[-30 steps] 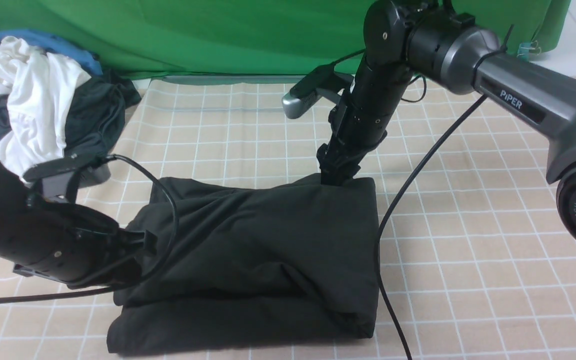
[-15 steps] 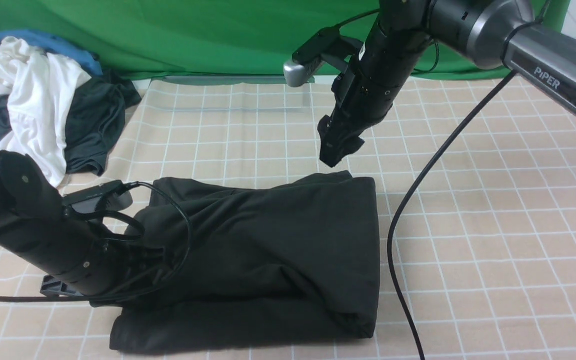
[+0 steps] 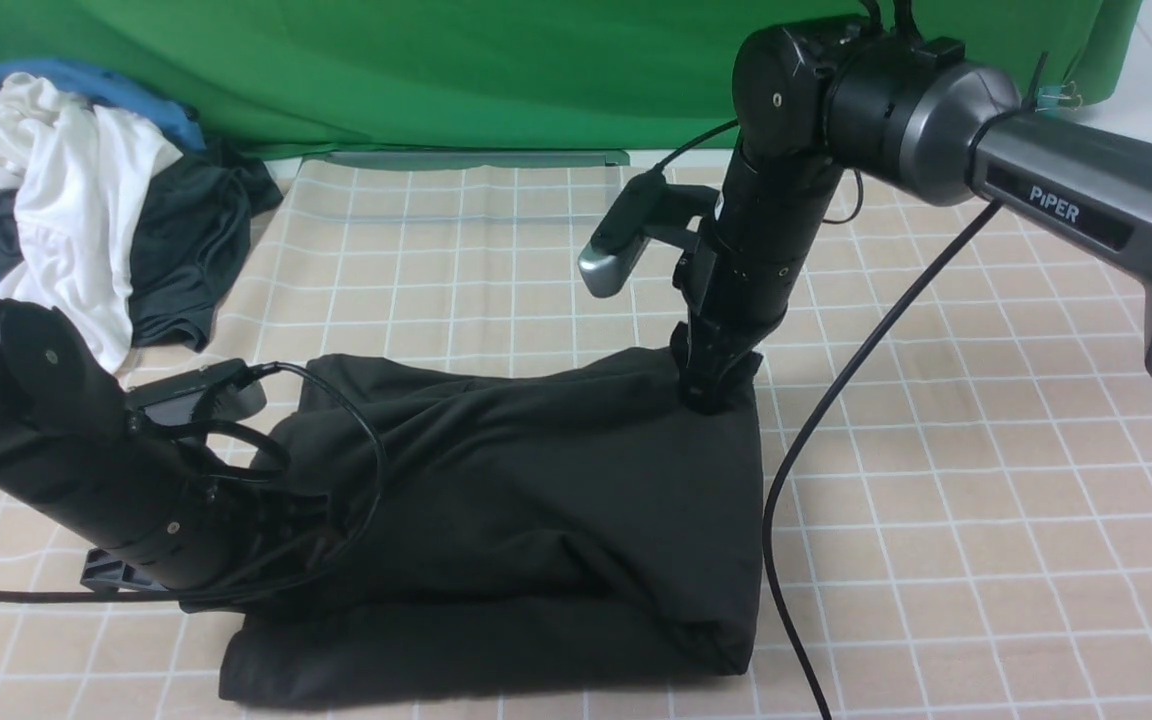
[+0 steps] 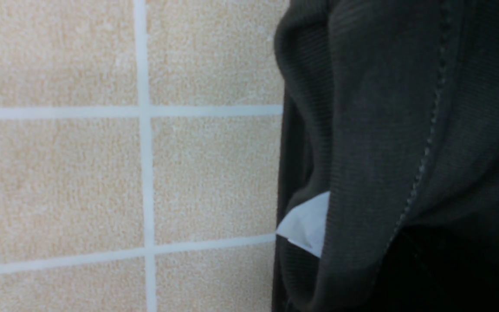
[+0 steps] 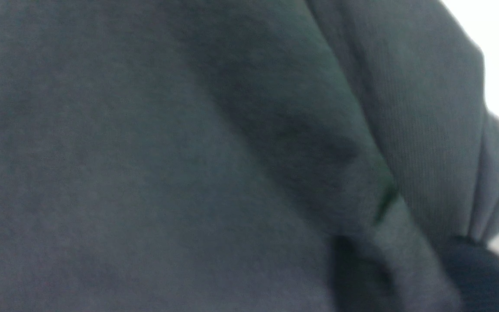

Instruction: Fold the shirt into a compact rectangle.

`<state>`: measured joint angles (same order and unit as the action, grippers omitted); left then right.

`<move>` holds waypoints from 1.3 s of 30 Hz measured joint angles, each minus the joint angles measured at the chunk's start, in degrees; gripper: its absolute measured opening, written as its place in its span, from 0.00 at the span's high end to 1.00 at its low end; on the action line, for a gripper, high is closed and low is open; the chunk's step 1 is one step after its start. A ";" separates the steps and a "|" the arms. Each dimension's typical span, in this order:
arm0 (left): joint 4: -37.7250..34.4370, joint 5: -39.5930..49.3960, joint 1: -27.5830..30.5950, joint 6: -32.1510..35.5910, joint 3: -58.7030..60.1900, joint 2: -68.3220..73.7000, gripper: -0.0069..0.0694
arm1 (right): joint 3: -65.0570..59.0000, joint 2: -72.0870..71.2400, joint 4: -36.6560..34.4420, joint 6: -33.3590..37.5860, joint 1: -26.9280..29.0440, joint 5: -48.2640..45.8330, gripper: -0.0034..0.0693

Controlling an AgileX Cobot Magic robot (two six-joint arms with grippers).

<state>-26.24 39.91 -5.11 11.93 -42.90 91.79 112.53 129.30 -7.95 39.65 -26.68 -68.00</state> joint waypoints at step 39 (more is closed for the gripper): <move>1.80 0.70 0.00 0.12 -1.27 -0.22 0.88 | 4.95 0.10 10.74 -10.66 -0.36 14.05 0.40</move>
<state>-24.44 40.60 -5.11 12.04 -44.17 91.56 117.48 129.40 2.79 28.99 -27.04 -53.95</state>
